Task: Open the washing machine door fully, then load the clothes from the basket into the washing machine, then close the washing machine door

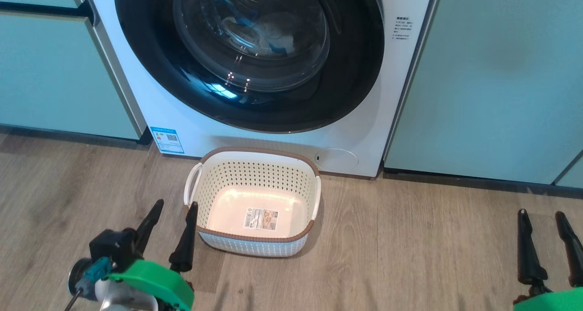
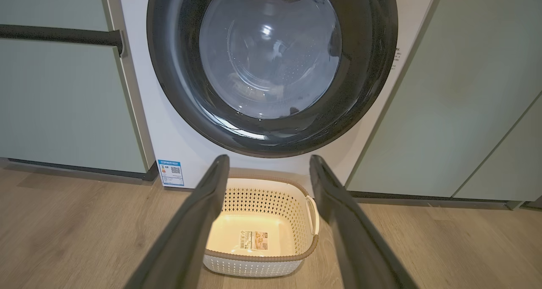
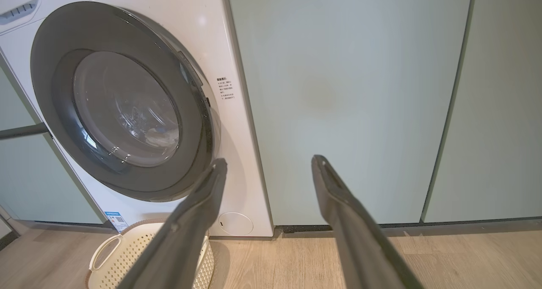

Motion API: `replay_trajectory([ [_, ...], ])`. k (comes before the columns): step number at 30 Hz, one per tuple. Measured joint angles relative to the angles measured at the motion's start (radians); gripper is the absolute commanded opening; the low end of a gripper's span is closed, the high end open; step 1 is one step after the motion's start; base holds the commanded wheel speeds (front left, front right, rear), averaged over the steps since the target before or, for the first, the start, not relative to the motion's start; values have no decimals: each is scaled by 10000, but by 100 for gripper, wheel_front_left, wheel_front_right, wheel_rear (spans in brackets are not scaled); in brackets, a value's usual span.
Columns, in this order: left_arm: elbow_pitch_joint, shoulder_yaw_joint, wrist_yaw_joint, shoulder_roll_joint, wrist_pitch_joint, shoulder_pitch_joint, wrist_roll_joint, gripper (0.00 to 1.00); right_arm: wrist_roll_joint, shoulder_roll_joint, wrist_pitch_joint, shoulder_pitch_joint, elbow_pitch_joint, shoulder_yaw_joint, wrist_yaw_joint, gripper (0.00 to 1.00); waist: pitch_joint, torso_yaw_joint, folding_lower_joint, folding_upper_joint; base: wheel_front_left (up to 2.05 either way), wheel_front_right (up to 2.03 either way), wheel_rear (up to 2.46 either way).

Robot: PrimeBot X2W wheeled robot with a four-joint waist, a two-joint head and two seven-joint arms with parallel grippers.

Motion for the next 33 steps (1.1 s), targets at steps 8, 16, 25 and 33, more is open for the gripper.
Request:
replay_trajectory([
  [8, -29, -25, 46, 17, 0, -1, -48, 100, 2, 2, 71, 0, 2, -31, 0, 100, 19, 20, 0, 0, 0, 0, 0],
  [16, -29, -58, 100, 29, 0, 0, -73, 100, 2, 4, 71, 0, 4, -46, 0, 100, 25, 25, 0, 0, 0, 0, 0],
  [25, 813, -224, 132, -282, 21, 367, -150, 0, 63, 146, 84, 261, 911, 90, 0, 0, 48, 33, 0, 0, 0, 0, 0],
  [33, 989, -155, 82, -326, 167, 385, -1078, 0, 1066, 148, 341, 311, 959, 84, 0, 0, 53, 34, 0, 0, 0, 0, 0],
])
